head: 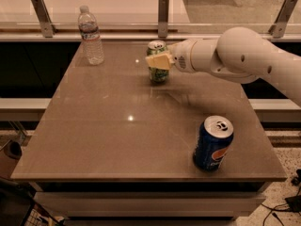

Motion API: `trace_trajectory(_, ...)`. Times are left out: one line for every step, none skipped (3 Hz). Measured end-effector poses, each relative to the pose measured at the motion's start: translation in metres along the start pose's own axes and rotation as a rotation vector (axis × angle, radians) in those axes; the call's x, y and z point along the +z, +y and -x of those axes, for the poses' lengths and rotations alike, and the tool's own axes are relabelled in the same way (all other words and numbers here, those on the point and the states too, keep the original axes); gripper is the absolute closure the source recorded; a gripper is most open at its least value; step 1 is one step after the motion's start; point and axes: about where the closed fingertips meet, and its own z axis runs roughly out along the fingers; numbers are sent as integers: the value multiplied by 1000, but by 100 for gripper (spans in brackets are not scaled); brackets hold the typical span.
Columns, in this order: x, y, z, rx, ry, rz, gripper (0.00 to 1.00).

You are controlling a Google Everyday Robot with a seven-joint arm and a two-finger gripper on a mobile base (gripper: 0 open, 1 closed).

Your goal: Knock green can over

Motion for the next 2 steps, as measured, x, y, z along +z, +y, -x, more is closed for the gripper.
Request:
trace_trajectory(-5,-8,8,-20,13,-17,100)
trace_trajectory(-7,-15,20,-51,52,-4,100)
